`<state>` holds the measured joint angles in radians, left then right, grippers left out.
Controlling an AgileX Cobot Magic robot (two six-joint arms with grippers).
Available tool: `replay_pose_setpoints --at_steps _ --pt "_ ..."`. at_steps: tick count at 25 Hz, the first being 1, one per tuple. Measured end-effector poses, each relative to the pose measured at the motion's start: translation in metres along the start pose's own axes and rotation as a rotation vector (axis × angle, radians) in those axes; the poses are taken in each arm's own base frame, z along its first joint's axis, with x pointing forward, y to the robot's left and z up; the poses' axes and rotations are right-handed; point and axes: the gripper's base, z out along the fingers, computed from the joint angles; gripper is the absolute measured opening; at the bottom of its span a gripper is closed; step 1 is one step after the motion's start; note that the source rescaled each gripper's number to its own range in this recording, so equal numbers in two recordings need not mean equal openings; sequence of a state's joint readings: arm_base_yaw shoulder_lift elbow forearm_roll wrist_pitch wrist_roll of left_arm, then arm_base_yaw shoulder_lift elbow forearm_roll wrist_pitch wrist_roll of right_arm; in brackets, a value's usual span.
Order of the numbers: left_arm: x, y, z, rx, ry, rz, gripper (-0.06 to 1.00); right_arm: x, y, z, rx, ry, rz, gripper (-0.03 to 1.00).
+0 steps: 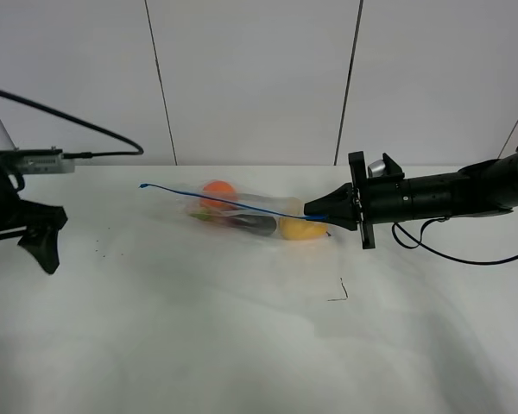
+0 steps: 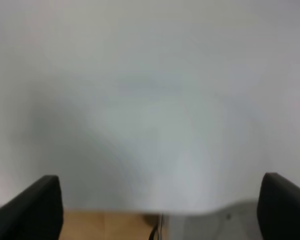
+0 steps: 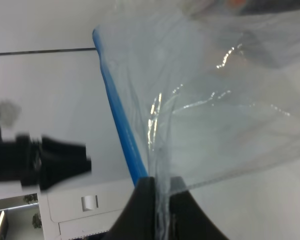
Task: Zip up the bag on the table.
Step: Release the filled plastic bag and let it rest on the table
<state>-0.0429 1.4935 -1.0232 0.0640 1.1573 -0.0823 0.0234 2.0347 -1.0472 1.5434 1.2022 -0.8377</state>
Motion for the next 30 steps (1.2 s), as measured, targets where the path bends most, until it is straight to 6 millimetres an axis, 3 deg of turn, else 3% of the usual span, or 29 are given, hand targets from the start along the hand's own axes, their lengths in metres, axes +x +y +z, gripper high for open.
replay_pose_setpoints --at_steps 7,11,19,30 --pt "0.1 0.005 0.014 0.002 -0.012 0.001 1.0 0.0 0.0 0.0 0.0 0.0 0.0 0.0" --pt "0.139 0.007 0.014 0.011 -0.158 -0.005 1.0 0.0 0.0 0.0 0.0 0.0 0.0 0.0" --pt "0.184 0.011 -0.023 0.022 -0.547 0.025 1.0 0.0 0.0 0.0 0.0 0.0 0.0 0.0" --pt "0.218 0.015 -0.036 0.007 -0.778 -0.012 0.99 0.0 0.0 0.0 0.0 0.0 0.0 0.0"
